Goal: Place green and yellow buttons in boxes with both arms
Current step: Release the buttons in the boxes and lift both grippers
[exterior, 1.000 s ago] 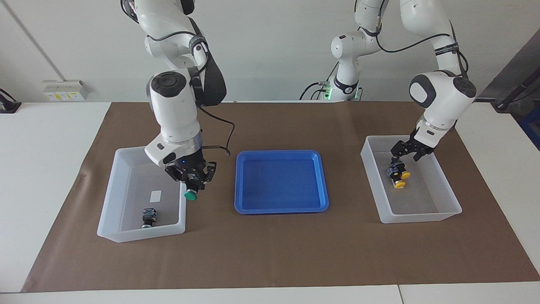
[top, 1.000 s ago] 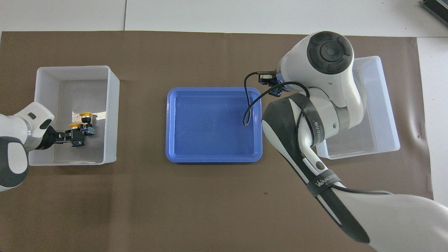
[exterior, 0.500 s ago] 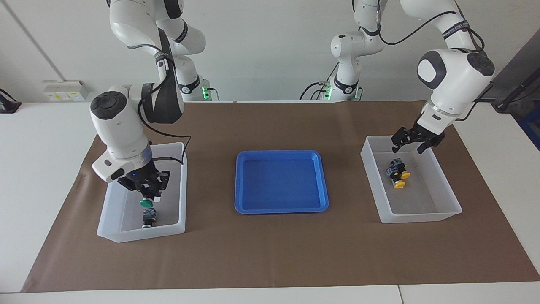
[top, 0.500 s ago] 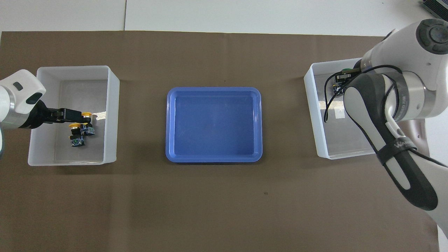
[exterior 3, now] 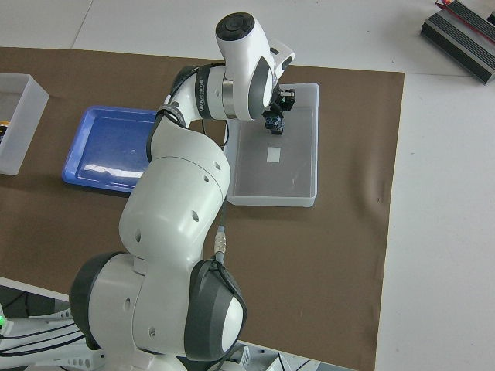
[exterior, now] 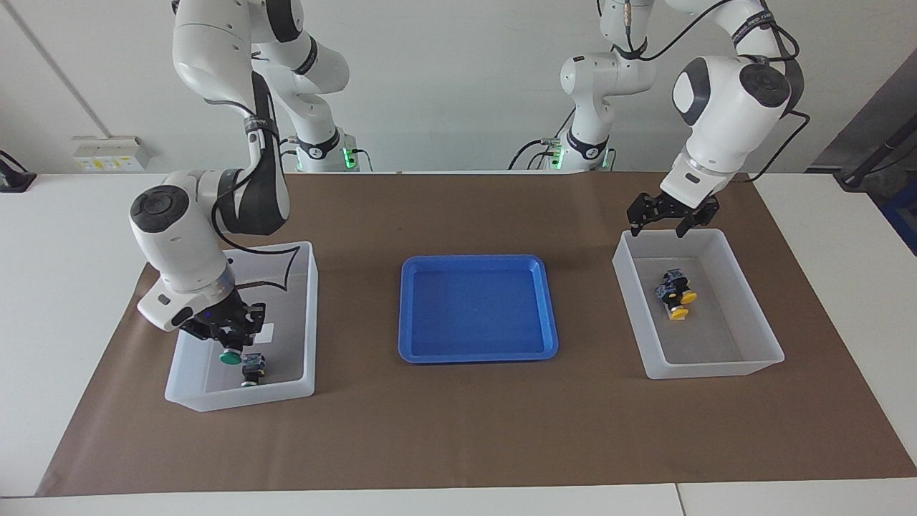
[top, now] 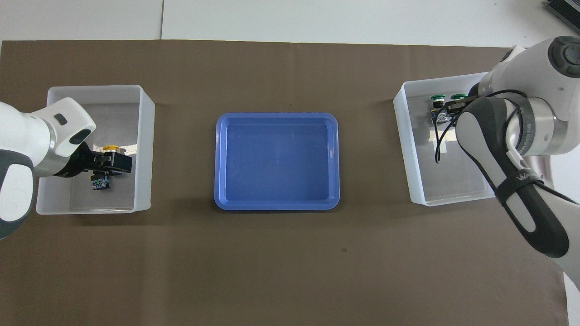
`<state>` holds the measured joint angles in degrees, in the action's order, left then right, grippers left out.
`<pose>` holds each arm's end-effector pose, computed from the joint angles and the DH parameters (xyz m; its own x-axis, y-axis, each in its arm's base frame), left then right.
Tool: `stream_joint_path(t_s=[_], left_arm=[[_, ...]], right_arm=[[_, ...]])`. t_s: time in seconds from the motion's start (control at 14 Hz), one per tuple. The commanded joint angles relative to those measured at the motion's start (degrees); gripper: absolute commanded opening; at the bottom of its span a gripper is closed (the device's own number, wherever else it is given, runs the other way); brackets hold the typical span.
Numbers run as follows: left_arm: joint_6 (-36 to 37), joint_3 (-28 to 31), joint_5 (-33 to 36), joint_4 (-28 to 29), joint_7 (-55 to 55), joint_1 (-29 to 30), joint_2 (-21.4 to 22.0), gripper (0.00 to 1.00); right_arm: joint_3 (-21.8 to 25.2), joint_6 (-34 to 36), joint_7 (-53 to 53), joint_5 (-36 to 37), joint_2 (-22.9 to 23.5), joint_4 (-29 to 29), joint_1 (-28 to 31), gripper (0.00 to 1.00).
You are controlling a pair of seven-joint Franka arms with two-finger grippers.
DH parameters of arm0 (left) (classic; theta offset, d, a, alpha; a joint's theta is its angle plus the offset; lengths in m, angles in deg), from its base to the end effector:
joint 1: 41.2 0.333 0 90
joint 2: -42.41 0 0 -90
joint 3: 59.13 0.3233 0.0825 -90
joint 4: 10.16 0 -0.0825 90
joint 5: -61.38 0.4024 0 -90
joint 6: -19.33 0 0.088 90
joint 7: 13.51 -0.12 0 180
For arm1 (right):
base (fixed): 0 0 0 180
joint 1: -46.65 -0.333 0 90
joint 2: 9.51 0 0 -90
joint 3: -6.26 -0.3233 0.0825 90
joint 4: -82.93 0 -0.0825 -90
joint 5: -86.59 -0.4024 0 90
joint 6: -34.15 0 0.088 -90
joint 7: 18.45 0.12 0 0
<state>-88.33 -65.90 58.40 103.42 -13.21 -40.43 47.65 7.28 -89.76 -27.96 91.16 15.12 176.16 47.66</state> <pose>0.5436 -0.0632 0.4928 0.9965 -0.0830 -0.0129 -0.0824 -0.9959 0.0385 0.7037 -0.0276 0.3676 0.9803 0.1762 0.0893 0.1678 -0.9813 0.0939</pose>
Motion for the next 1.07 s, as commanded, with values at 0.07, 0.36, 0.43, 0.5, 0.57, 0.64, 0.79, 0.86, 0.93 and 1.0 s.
stream_joint_path(t_s=[0.07,0.36,0.43,0.5,0.57,0.64,0.79,0.86,0.93,1.0], left_arm=[[7.1,0.5,1.1,-5.5,2.0,-0.3,1.1,1.00],[13.0,0.6,1.2,-12.6,2.5,-0.1,0.6,1.00],[14.2,0.6,1.2,-14.3,2.4,-0.1,0.0,1.00],[14.2,0.6,1.0,-16.0,2.6,-0.3,-0.6,1.00],[14.5,0.6,0.6,-17.8,2.5,0.3,-0.8,1.00],[16.1,0.6,1.0,-19.9,2.5,-0.1,-1.8,1.00],[17.0,0.7,1.4,-20.9,1.3,0.2,-2.7,1.00],[16.3,0.7,1.3,-20.9,0.9,0.3,-2.9,1.00],[17.3,0.9,1.5,-21.4,0.8,0.4,-3.1,1.00],[17.3,0.9,2.0,-21.3,0.8,0.2,-3.3,1.00]], right_arm=[[-0.8,-4.2,-2.9,0.9,1.8,0.4,2.6,0.00],[-0.8,-7.4,-3.0,0.9,4.5,0.3,3.0,0.00],[-0.8,-8.0,-3.0,0.9,4.9,0.3,2.9,0.00],[-0.8,-8.2,-2.8,0.9,5.1,0.3,2.9,0.00],[-0.8,-8.2,-2.8,0.9,5.1,0.4,2.5,0.00],[-0.8,-8.3,-2.8,0.9,5.2,0.3,2.5,0.07],[-0.8,-9.0,-3.0,0.9,5.3,0.5,2.5,0.72],[-0.8,-9.1,-2.9,0.9,5.4,0.5,2.4,0.89],[-0.8,-9.1,-2.9,0.9,5.4,0.5,2.3,0.91],[-0.8,-9.0,-2.9,0.9,5.4,0.5,2.2,0.91]])
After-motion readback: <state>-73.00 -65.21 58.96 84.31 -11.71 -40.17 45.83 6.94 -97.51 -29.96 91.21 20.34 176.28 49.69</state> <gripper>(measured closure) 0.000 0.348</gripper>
